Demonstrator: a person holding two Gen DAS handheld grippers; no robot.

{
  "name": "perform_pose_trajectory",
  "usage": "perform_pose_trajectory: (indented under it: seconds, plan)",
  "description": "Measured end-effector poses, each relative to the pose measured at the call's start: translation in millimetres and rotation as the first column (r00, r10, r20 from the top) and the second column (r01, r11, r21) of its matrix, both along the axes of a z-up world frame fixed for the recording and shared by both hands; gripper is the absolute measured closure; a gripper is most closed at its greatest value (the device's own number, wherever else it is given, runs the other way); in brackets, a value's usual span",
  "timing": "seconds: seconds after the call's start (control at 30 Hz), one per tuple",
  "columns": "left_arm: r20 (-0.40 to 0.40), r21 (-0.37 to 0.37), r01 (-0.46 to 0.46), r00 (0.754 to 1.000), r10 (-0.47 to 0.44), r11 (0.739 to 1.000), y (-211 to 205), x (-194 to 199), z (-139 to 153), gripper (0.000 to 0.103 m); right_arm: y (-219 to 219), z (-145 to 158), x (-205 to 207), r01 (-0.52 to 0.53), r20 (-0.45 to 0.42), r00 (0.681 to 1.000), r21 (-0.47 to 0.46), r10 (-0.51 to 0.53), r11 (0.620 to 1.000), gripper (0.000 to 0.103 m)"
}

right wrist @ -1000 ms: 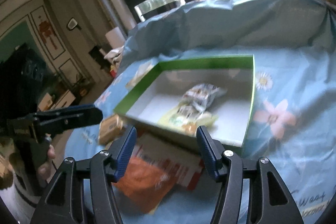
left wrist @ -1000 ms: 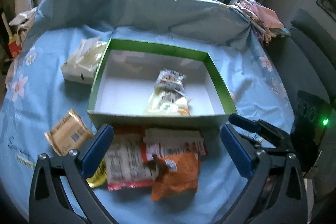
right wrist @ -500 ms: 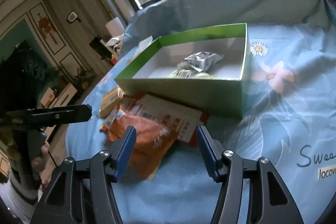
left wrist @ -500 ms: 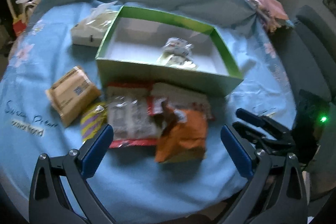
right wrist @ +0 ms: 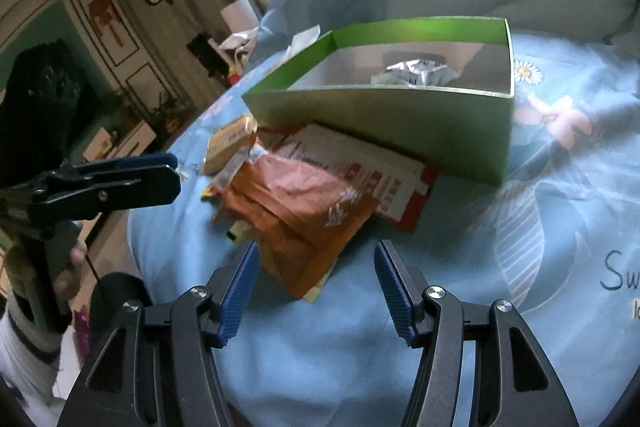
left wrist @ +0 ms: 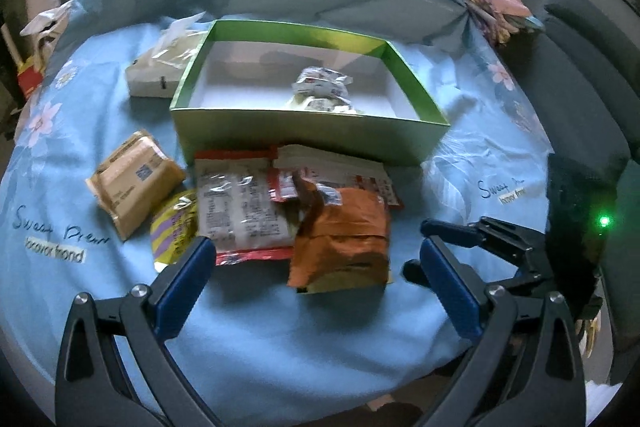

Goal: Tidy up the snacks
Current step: 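Grasp the orange-brown snack bag with the right gripper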

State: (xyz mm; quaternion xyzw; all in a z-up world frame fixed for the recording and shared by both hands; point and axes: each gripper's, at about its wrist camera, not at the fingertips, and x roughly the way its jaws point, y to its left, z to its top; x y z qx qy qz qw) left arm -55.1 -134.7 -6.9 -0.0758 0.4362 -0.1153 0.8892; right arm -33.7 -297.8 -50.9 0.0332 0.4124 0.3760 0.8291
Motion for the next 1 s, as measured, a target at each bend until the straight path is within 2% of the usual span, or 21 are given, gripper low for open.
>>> perform_pose_trajectory:
  seconds: [0.1, 0.3, 0.47, 0.63, 0.7, 0.87, 1.0]
  plan:
    - [0.002, 0.013, 0.019, 1.0, -0.019, 1.0, -7.3, 3.6, -5.5, 0.003, 3.8, -3.1, -1.4, -0.006, -0.005, 1.0, -0.007, 0.006, 1.0, 0.043]
    - [-0.017, 0.008, 0.065, 0.998, -0.065, 0.998, -18.4, 10.8, -15.3, 0.019, 10.2, -12.9, 0.7, -0.023, -0.033, 0.999, -0.027, 0.022, 0.999, 0.043]
    - [-0.023, 0.011, 0.079, 0.997, -0.078, 0.997, -22.0, 16.2, -19.4, 0.026, 12.1, -16.5, 1.9, -0.028, -0.041, 0.999, -0.018, 0.027, 0.999, 0.043]
    - [-0.034, 0.01, 0.087, 0.996, -0.086, 0.996, -25.1, 22.2, -24.1, 0.039, 12.5, -19.0, 6.3, -0.022, -0.063, 0.998, 0.008, 0.022, 1.0, 0.043]
    - [-0.039, 0.006, 0.083, 0.996, -0.082, 0.997, -24.3, 23.4, -25.8, 0.049, 12.7, -19.6, 6.7, -0.02, -0.067, 0.998, 0.014, 0.021, 1.0, 0.043]
    - [-0.045, -0.007, 0.076, 0.996, -0.076, 0.997, -21.9, 25.6, -28.5, 0.049, 13.3, -20.9, 6.6, -0.012, -0.068, 0.998, 0.024, 0.014, 1.0, 0.043]
    - [-0.05, -0.028, 0.08, 0.995, -0.081, 0.996, -19.5, 26.6, -29.8, 0.052, 14.9, -20.0, 6.0, 0.001, -0.048, 0.999, -0.004, -0.001, 1.0, 0.053]
